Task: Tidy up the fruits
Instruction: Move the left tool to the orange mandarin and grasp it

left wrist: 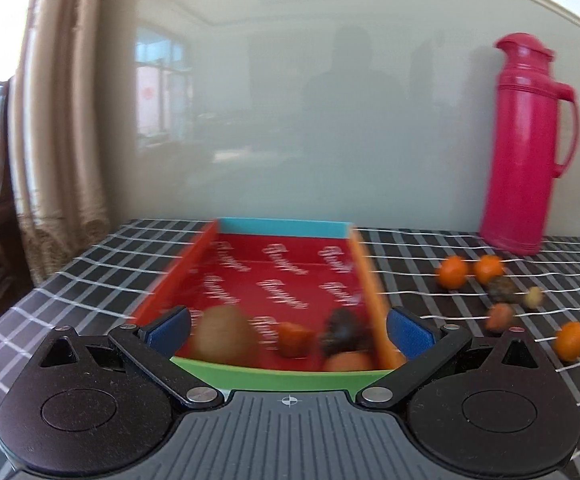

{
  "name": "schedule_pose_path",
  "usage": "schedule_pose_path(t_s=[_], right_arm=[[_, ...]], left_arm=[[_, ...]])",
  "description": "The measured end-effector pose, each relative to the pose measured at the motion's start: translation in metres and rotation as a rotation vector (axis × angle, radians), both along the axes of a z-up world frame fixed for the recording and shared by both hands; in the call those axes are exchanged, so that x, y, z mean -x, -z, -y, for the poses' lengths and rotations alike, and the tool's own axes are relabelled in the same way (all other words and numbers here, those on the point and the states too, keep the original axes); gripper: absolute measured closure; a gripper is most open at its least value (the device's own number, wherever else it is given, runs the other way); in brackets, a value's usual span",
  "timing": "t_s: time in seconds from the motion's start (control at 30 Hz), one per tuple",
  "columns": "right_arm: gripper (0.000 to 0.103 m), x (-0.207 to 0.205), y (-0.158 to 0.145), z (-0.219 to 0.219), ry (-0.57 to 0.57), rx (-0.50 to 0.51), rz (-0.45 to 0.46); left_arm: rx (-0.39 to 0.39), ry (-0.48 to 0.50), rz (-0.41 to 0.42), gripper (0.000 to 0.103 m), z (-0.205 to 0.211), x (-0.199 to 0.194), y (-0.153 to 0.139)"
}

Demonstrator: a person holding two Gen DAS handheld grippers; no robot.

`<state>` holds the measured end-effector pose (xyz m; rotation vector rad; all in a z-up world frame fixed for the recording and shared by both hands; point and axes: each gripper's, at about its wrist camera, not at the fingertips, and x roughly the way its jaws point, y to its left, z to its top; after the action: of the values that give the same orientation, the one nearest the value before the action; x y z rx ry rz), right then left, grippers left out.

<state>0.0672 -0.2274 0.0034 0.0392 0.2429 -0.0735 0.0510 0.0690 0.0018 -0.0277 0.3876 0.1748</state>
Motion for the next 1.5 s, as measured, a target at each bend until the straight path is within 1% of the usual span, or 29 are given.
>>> schedule_pose_path(t_s=[0.17, 0.4, 0.47, 0.8, 1.0, 1.07, 1.1, 1.13, 1.27, 1.37, 1.5], right_arm=[[0.016, 0.006, 0.004, 0.024, 0.040, -0.001, -0.009], [0.016, 0.014, 0.009, 0.056, 0.100, -0.011, -0.022], [0.016, 0.016, 0.010, 0.066, 0.115, -0.016, -0.027], [0.016, 0.020, 0.017, 0.101, 0.175, -0.030, -0.046], [0.016, 0.023, 0.020, 0.114, 0.200, -0.041, -0.054], [0.016, 0.024, 0.020, 0.117, 0.206, -0.044, -0.057], [0.016, 0.025, 0.021, 0.119, 0.210, -0.045, -0.058], [0.016, 0.026, 0.021, 0.120, 0.213, -0.045, -0.059], [0.016, 0.026, 0.024, 0.125, 0.224, -0.043, -0.069], [0.016, 0.024, 0.026, 0.128, 0.230, -0.041, -0.079], [0.016, 0.022, 0.029, 0.130, 0.231, -0.039, -0.090]], left_arm=[[0.013, 0.088, -0.001, 0.000, 0.039, -0.005, 0.002], [0.025, 0.218, -0.027, 0.000, 0.092, -0.017, 0.009], [0.050, 0.255, -0.043, 0.000, 0.104, -0.021, 0.011], [0.018, 0.334, -0.076, 0.001, 0.156, -0.037, 0.021], [0.018, 0.374, -0.092, 0.001, 0.177, -0.042, 0.025], [0.011, 0.384, -0.100, 0.006, 0.184, -0.045, 0.027], [0.008, 0.389, -0.110, 0.012, 0.188, -0.046, 0.028], [0.008, 0.395, -0.121, 0.015, 0.191, -0.048, 0.029], [0.006, 0.412, -0.145, 0.017, 0.201, -0.056, 0.031], [0.005, 0.418, -0.180, 0.019, 0.209, -0.064, 0.034], [0.003, 0.424, -0.232, 0.030, 0.217, -0.076, 0.038]])
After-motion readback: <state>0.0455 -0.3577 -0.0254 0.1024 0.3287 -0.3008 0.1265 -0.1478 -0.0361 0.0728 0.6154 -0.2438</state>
